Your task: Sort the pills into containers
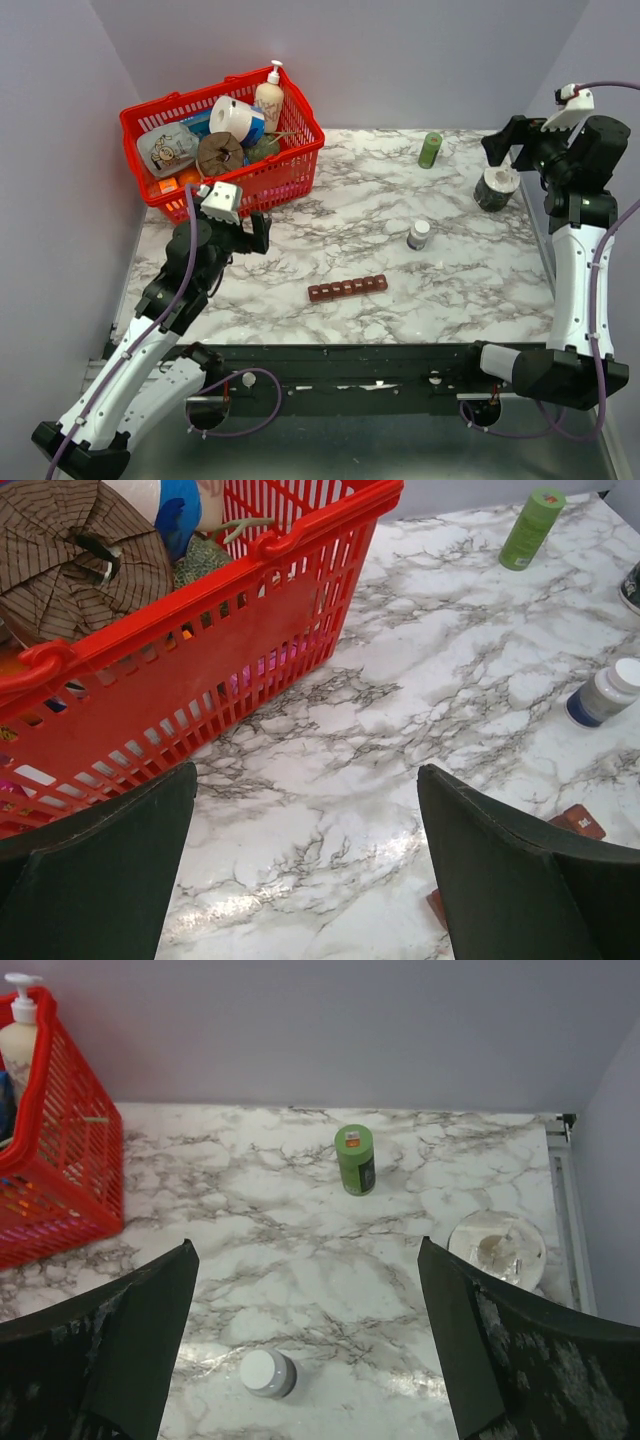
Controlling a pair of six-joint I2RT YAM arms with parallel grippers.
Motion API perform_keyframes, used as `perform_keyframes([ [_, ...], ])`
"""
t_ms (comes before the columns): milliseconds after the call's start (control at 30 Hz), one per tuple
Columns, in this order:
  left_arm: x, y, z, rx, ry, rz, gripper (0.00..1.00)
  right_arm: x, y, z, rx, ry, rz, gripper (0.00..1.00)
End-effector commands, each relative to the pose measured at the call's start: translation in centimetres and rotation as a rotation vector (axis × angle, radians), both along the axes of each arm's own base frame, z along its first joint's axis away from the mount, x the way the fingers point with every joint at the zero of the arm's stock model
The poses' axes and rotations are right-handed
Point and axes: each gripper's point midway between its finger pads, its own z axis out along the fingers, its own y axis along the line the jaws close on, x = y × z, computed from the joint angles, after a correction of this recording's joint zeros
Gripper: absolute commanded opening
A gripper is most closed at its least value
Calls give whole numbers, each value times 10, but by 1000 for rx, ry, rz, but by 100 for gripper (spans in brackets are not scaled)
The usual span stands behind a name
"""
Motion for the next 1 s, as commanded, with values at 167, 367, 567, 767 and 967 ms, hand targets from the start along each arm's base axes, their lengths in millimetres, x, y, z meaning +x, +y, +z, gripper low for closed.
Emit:
perform_keyframes([
  [167,0,0,-22,78,-8,-36,99,-15,62,-52,-154,13,482,100],
  [367,7,2,-45,98,18,-18,99,-11,81,-109,-330,163,514,100],
  [567,11,3,-57,109,52,-34,99,-9,90,-153,-430,279,549,100],
  [767,14,0,-61,108,64,-57,99,-11,111,-201,-520,410,634,100],
  [967,10,-17,-67,86,83,-157,99,-99,214,-229,-558,277,1226,100],
])
